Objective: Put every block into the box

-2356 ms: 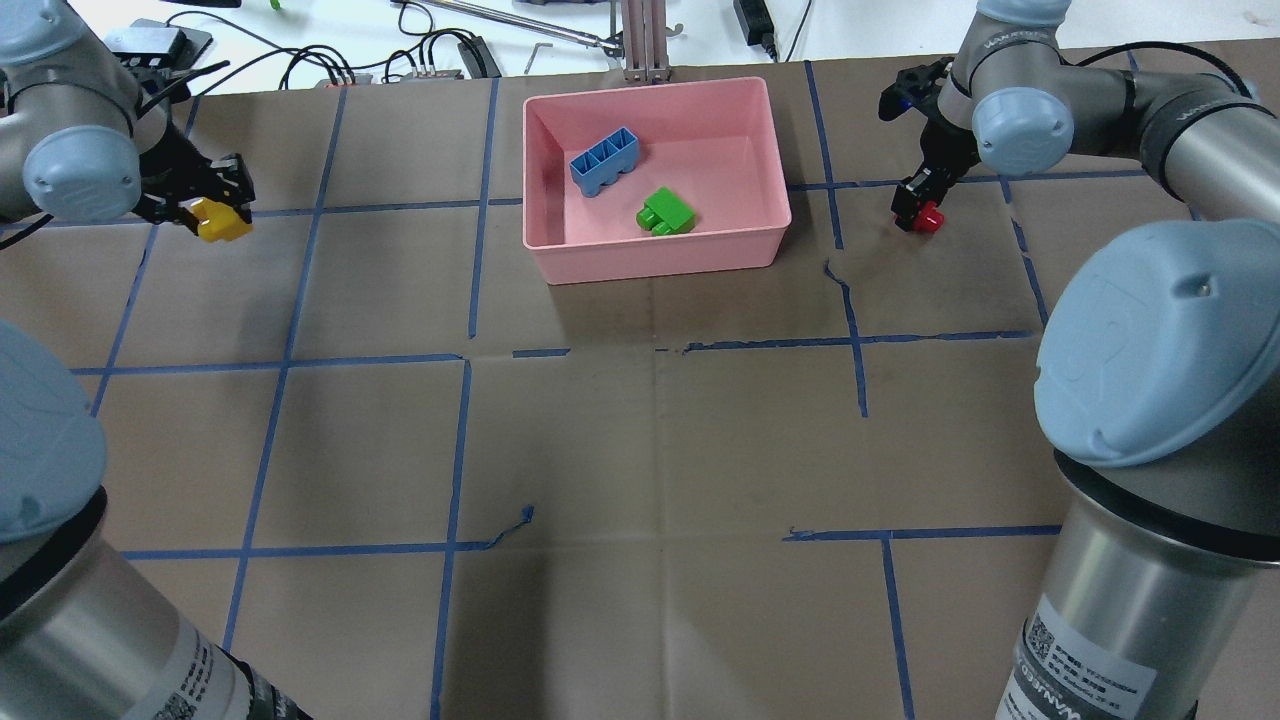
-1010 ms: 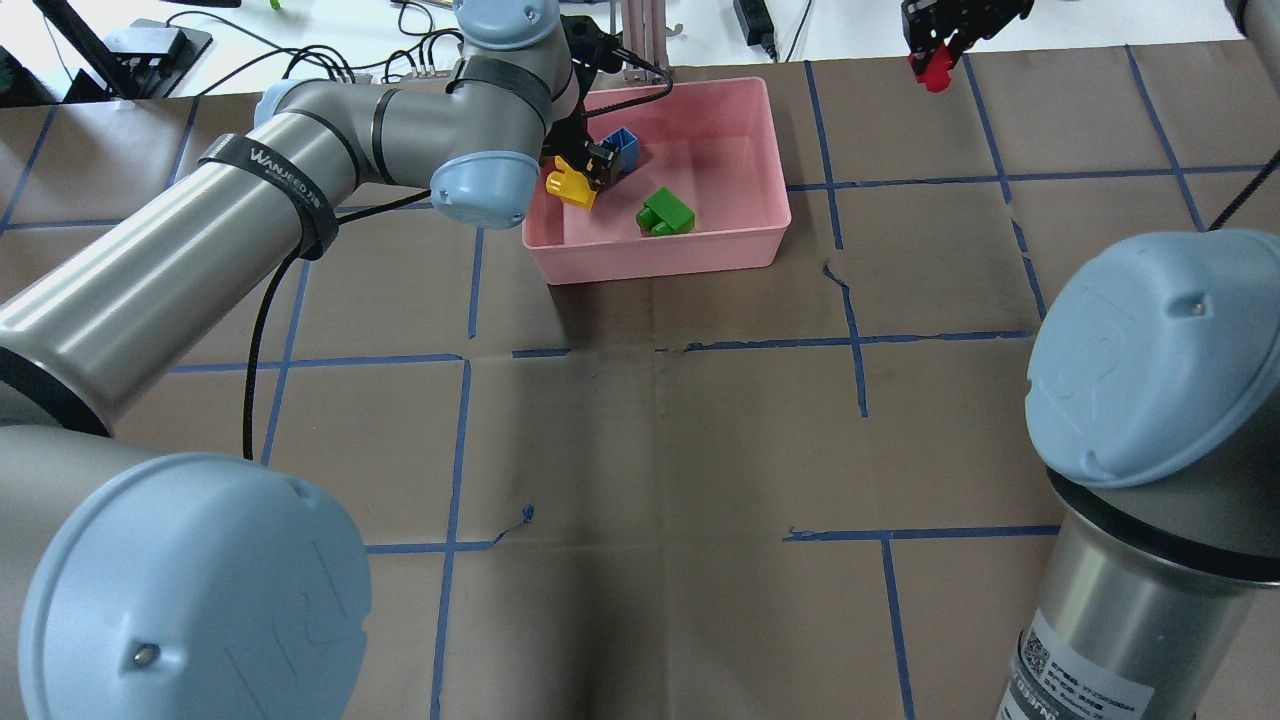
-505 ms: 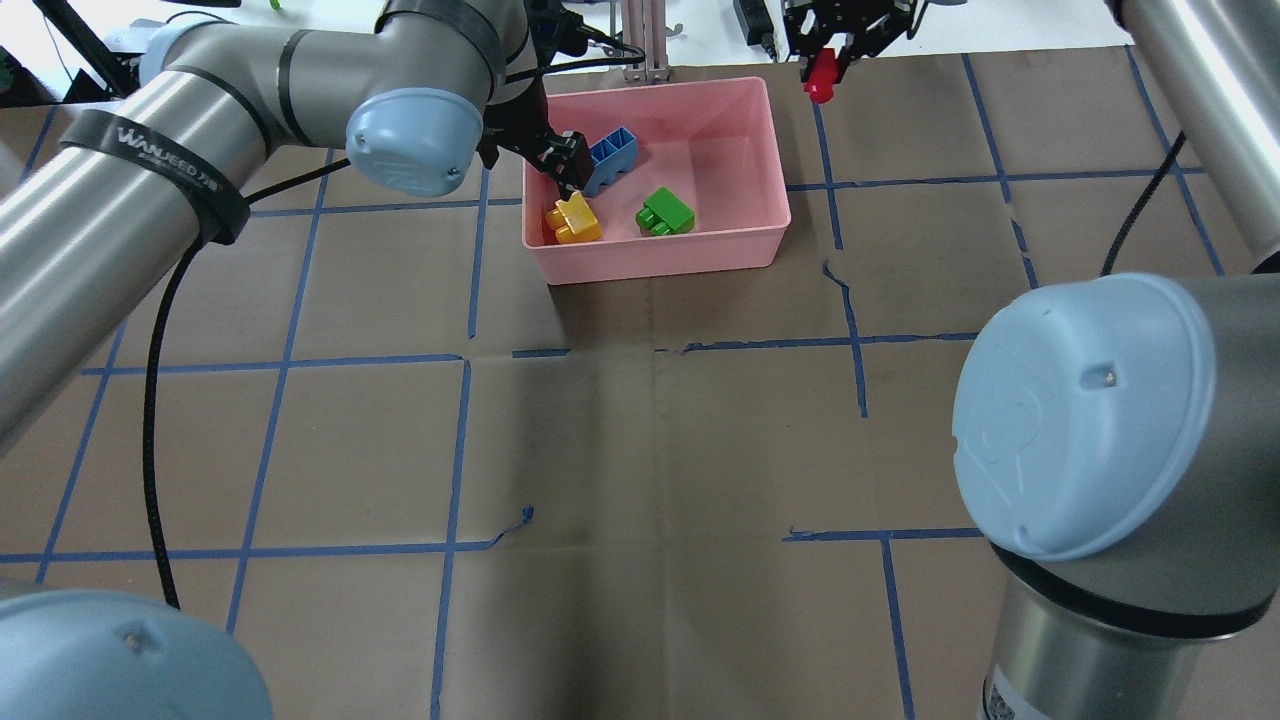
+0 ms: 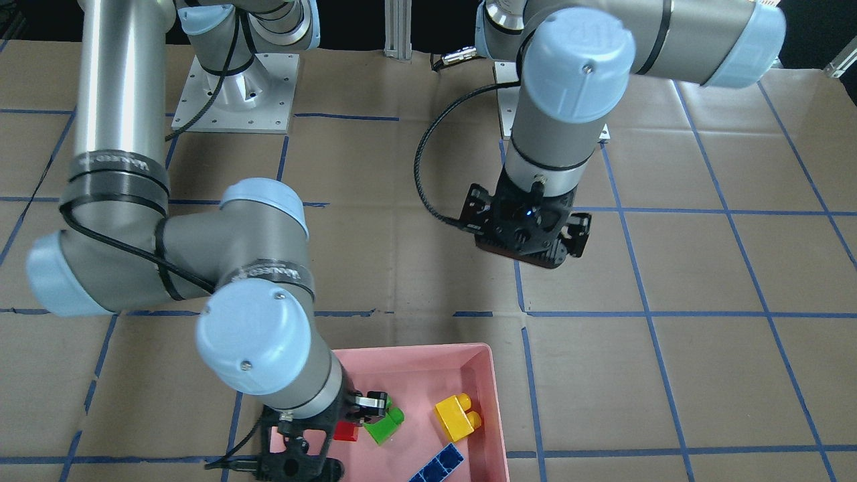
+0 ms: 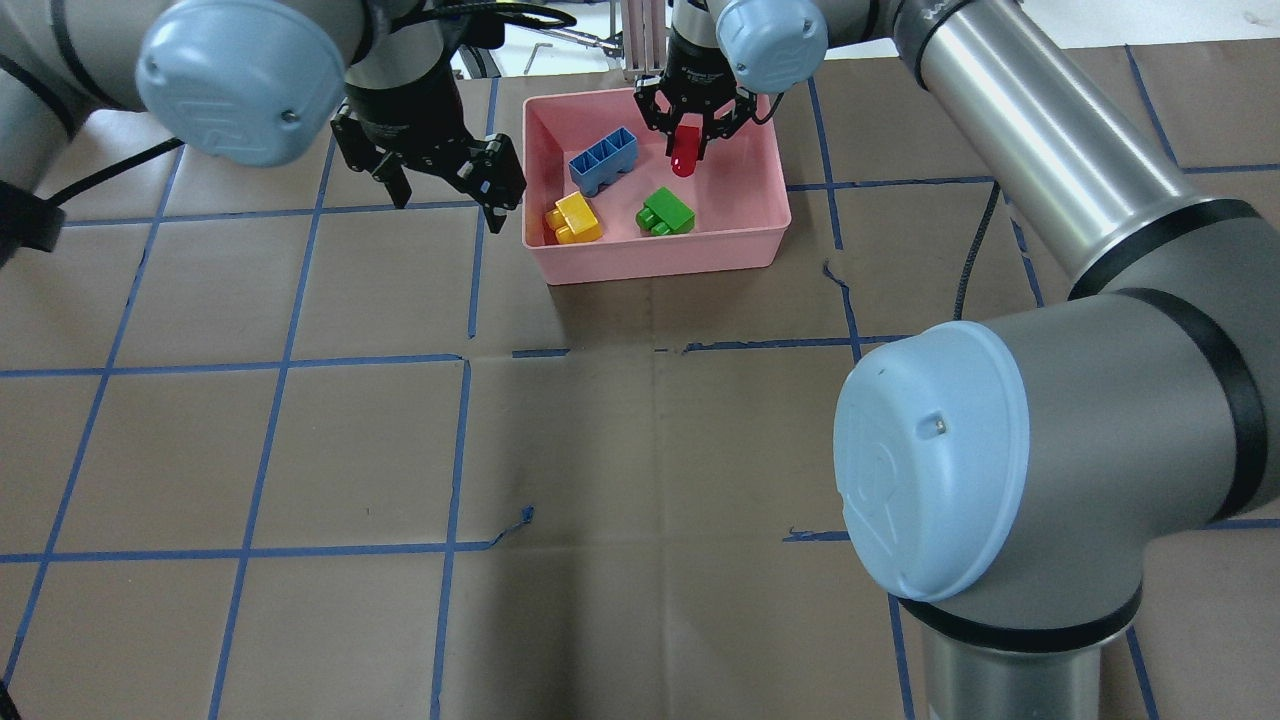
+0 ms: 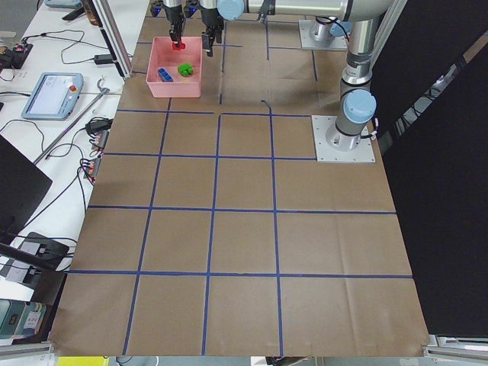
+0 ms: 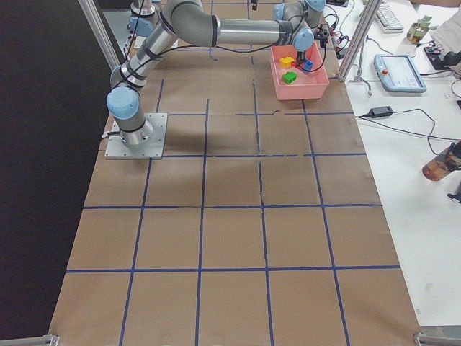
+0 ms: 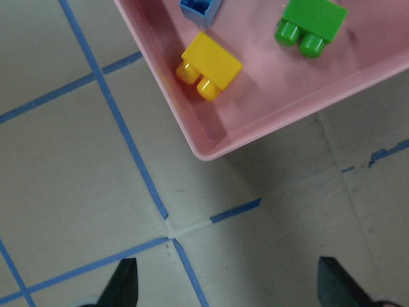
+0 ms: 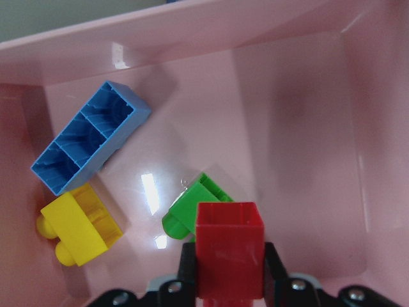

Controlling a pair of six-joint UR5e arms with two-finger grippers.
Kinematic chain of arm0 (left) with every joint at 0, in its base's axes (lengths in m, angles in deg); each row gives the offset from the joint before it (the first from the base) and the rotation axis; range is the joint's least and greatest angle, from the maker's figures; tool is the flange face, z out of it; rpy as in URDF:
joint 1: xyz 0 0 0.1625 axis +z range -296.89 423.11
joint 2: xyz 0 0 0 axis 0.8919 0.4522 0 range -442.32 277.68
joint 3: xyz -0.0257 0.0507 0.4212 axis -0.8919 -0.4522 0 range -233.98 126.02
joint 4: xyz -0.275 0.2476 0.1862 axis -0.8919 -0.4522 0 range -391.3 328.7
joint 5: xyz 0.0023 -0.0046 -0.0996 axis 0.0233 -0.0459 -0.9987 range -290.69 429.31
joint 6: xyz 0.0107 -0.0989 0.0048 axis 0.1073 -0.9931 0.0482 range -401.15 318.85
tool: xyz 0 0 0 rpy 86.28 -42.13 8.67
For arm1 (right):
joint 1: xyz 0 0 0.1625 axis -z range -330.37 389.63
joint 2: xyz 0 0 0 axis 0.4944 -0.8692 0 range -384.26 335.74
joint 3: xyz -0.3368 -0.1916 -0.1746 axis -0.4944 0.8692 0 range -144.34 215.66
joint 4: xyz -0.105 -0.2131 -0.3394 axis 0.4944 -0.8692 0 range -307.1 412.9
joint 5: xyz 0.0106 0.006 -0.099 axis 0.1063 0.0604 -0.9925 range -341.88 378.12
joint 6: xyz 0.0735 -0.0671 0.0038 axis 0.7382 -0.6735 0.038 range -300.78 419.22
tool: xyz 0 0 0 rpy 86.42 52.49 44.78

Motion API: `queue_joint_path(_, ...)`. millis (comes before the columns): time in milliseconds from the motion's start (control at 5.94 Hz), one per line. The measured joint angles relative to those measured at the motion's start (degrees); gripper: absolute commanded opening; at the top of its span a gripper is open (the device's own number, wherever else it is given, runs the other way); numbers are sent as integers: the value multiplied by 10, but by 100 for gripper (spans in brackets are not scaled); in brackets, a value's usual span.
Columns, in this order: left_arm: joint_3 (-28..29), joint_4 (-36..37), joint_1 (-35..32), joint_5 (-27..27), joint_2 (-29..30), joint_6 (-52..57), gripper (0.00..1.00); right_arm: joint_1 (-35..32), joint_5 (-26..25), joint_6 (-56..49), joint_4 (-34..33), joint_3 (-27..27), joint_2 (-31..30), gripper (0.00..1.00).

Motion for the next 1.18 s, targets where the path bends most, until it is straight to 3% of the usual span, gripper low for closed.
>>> queue_joint_path(505,-58,-50,22,-17,-80,-71,100,11,-8,1,14,-1,-16,99)
queue_joint_path(1178,-69,21,53,-40,-96,-99,100,61,-17,-77,69,-6,-63,99)
